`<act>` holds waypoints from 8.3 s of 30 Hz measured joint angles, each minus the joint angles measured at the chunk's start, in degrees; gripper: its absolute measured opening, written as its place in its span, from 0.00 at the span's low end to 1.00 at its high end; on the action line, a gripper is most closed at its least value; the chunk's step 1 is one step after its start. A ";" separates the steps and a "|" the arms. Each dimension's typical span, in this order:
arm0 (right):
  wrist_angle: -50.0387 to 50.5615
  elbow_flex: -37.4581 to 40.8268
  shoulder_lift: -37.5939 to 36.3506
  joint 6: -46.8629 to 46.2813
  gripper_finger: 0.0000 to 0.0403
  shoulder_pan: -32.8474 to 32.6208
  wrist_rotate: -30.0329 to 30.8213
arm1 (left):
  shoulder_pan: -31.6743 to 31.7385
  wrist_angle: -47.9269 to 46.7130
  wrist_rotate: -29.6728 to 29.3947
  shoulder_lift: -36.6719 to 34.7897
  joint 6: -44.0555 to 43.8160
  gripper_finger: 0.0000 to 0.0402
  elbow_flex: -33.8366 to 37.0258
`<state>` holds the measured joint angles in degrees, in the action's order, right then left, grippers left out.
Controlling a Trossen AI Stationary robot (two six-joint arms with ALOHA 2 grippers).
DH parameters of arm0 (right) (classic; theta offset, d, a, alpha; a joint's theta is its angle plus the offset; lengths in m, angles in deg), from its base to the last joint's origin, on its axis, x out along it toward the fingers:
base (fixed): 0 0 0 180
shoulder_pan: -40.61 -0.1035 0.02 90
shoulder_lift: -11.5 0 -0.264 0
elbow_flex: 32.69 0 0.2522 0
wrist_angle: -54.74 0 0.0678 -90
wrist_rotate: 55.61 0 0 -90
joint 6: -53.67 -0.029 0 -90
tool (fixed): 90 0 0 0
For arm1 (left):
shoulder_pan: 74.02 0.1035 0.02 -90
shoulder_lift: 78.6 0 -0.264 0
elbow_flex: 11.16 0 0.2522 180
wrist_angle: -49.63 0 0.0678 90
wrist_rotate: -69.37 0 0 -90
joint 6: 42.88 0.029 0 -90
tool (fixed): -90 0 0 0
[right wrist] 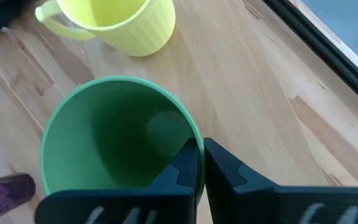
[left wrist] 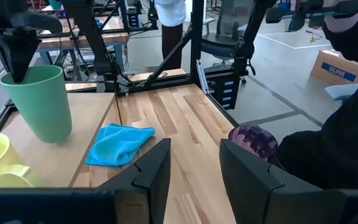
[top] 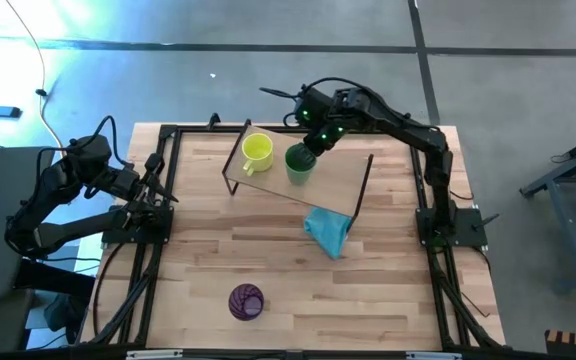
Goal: Stack small to large cups/mugs on shelf
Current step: Put the green cup on the shelf, then put the violet cup on the shelf
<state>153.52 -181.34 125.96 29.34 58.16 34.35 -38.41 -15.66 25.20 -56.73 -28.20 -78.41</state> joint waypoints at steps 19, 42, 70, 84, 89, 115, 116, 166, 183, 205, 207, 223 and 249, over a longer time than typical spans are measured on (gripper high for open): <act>0.74 -0.02 0.67 -0.11 0.00 1.70 0.01 | -0.01 -0.02 0.00 0.00 0.08 0.32 0.00; 1.59 -0.02 1.60 -0.22 0.00 1.68 -1.68 | -0.01 -0.07 0.01 0.00 -0.05 0.32 0.00; 1.54 -0.02 1.60 -0.70 0.13 1.04 -2.18 | -0.01 -0.55 0.00 0.00 -0.10 0.32 0.00; 1.52 -0.02 1.60 -0.68 0.13 1.04 -2.18 | -0.01 -0.92 0.00 0.00 -0.18 0.32 0.00; 1.52 -0.02 1.60 -0.68 0.13 1.04 -2.18 | 0.00 -0.92 0.01 0.00 -0.18 0.32 0.00; 1.13 -0.02 1.57 1.03 0.31 0.82 -3.64 | 0.01 -0.96 0.00 0.00 -0.22 0.32 0.00; 1.31 -0.02 1.51 1.03 0.31 0.82 -3.64 | -0.01 -0.96 0.02 0.00 -0.22 0.32 0.00; -2.88 2.23 -17.16 -2.63 0.31 -37.96 24.83 | 0.01 -0.92 0.01 0.00 -4.70 0.32 0.00; -27.92 28.24 -17.07 -5.65 0.31 -53.21 39.28 | 0.01 -2.64 1.75 0.00 -6.19 0.32 0.06; -66.16 45.83 -14.22 10.71 0.31 -42.49 14.34 | 0.01 2.99 2.62 -0.02 -6.41 0.32 11.58; -67.31 45.83 -13.24 12.14 0.31 -40.90 9.81 | 0.01 3.03 2.62 -0.04 -6.43 0.32 11.58; -76.16 45.83 -5.60 18.38 0.31 -35.80 -4.77 | 0.01 4.73 2.62 -0.04 -7.48 0.32 11.58; -71.29 30.36 6.38 20.71 0.31 -35.90 -11.38 | 0.01 5.27 2.62 -0.07 -8.75 0.32 11.58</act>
<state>82.23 -150.98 132.34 50.04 22.26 22.96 -38.40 -10.39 27.82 -56.80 -36.95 -66.83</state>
